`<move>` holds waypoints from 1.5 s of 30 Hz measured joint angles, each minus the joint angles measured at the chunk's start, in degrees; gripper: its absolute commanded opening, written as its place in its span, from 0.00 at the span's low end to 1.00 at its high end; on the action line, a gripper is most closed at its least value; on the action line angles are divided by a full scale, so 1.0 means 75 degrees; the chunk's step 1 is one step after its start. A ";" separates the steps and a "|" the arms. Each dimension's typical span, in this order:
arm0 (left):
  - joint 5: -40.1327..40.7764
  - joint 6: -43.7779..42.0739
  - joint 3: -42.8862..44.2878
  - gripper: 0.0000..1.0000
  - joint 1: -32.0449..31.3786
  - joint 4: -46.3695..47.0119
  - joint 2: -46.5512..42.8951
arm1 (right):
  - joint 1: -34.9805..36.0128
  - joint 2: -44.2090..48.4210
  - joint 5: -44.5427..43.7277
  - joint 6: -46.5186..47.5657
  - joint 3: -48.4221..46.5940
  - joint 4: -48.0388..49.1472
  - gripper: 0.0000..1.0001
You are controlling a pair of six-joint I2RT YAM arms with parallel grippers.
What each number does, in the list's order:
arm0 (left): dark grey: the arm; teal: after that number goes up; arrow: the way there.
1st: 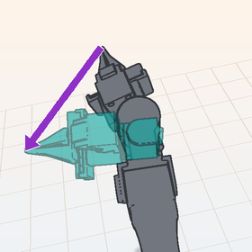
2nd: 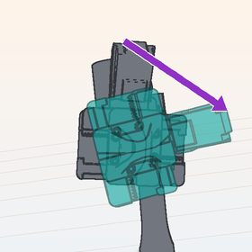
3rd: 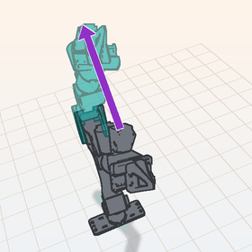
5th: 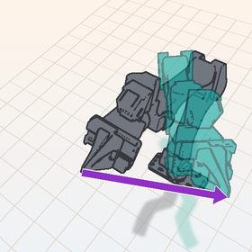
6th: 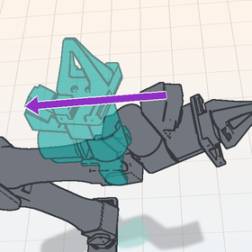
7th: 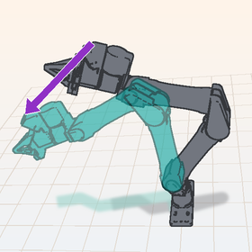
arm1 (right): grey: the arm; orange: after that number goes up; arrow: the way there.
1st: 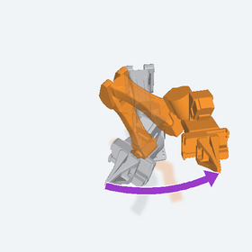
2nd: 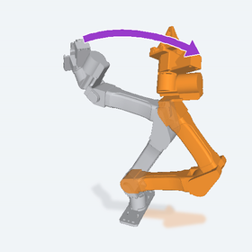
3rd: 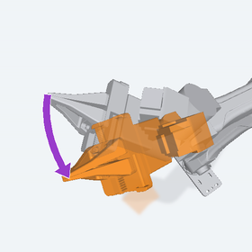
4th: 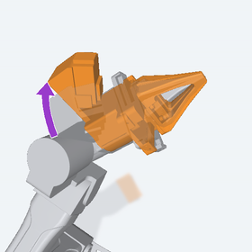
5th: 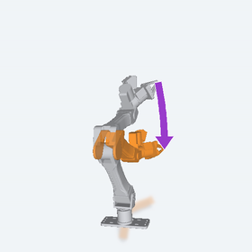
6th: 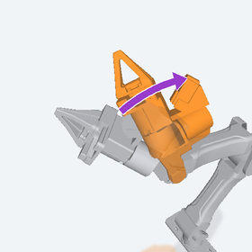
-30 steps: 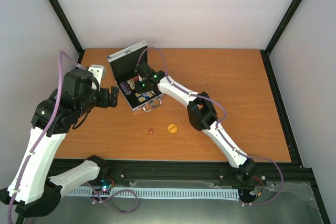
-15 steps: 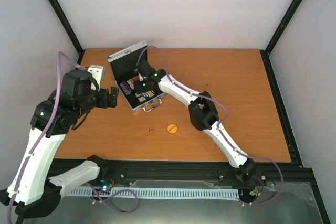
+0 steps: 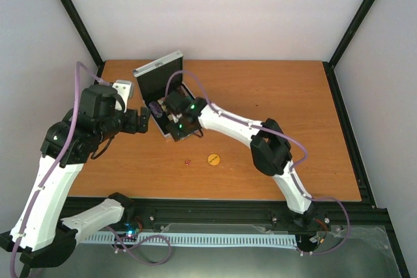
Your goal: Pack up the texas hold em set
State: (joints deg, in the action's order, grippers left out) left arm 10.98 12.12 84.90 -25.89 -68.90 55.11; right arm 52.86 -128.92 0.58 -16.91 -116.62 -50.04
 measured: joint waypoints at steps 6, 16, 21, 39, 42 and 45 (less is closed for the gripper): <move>-0.0154 0.0003 0.0102 1.00 0.0000 0.0047 0.0119 | 0.1029 0.0761 0.0015 -0.0198 0.2215 -0.0029 0.67; -0.0388 0.0026 0.0230 1.00 0.0000 0.0090 0.0117 | 0.1099 0.0886 0.0038 -0.0729 0.3255 0.0102 0.62; -0.0440 0.0099 0.0233 1.00 0.0000 0.0085 0.0055 | 0.1116 0.0883 0.0055 -0.0819 0.3136 0.0117 0.57; -0.0353 0.0189 0.0195 1.00 0.0000 0.0032 -0.0271 | 0.1320 0.0749 0.0163 -0.0886 0.2873 0.0041 0.48; -0.0344 0.0189 0.0184 1.00 0.0000 0.0032 -0.0271 | 0.1320 0.0717 0.0160 -0.0901 0.2873 0.0038 0.43; -0.0321 0.0189 0.0175 1.00 0.0000 0.0032 -0.0271 | 0.1320 0.0641 0.0160 -0.0927 0.2882 0.0029 0.43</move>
State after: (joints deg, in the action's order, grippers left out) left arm 8.58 13.54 86.21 -25.89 -68.66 53.08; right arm 62.76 -124.11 1.78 -23.86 -95.00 -49.82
